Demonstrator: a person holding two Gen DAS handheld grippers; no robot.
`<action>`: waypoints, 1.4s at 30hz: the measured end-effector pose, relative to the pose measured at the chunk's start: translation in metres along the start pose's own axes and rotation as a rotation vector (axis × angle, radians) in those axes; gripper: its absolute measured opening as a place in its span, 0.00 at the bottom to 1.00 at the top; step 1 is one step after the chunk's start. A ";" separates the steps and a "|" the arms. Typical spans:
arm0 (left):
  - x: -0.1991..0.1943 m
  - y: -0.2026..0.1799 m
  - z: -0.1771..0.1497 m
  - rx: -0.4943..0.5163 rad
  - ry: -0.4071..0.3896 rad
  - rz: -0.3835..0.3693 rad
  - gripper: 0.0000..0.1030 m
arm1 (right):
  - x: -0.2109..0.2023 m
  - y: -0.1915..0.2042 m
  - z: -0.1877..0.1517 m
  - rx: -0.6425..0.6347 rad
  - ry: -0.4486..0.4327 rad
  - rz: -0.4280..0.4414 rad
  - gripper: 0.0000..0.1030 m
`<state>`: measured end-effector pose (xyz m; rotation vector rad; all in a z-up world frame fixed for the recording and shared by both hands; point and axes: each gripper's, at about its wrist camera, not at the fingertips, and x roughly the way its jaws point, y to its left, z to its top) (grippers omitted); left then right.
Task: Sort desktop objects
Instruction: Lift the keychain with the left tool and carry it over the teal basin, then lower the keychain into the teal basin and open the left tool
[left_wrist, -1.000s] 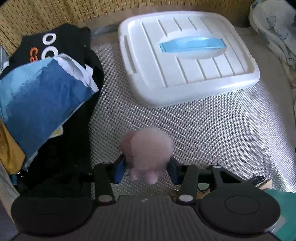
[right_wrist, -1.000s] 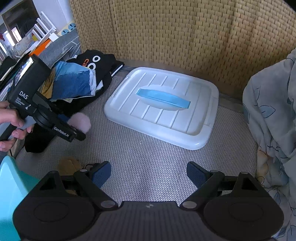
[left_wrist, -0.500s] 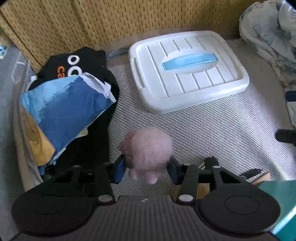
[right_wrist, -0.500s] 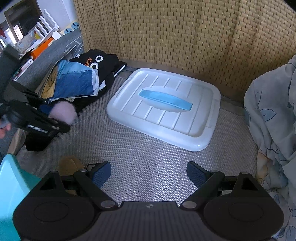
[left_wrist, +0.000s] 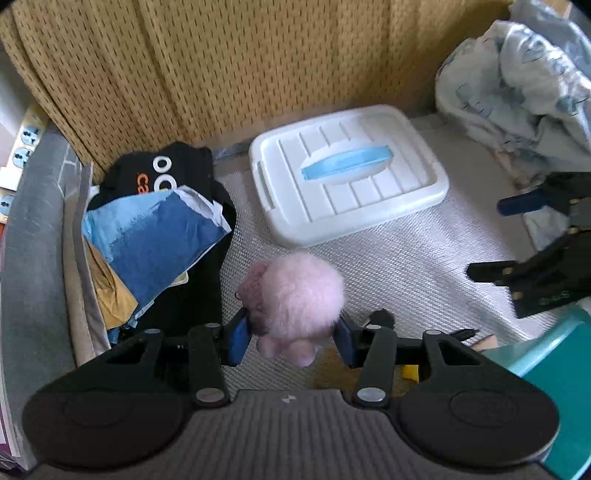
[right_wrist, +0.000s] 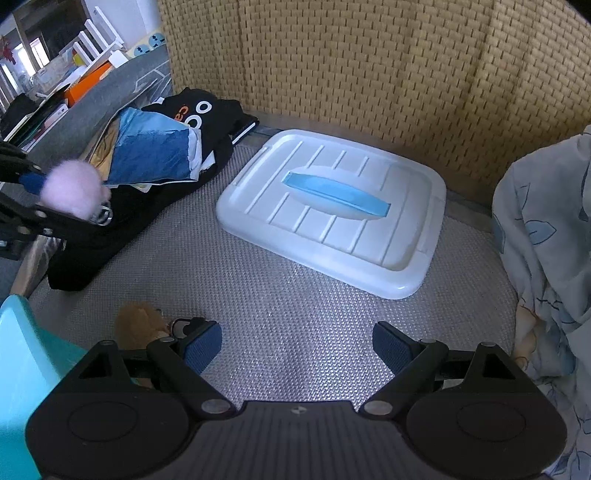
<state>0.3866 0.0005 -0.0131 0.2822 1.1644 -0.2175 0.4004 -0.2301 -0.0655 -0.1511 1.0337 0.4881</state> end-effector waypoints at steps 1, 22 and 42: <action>-0.005 -0.001 -0.003 0.002 -0.008 -0.004 0.50 | 0.000 0.001 0.000 -0.003 0.000 0.000 0.89; -0.085 -0.031 -0.069 0.032 -0.111 -0.109 0.50 | -0.004 0.001 -0.003 -0.009 -0.001 -0.007 0.89; -0.034 -0.052 -0.107 0.007 0.005 -0.190 0.50 | -0.004 0.003 -0.006 -0.024 0.010 -0.010 0.89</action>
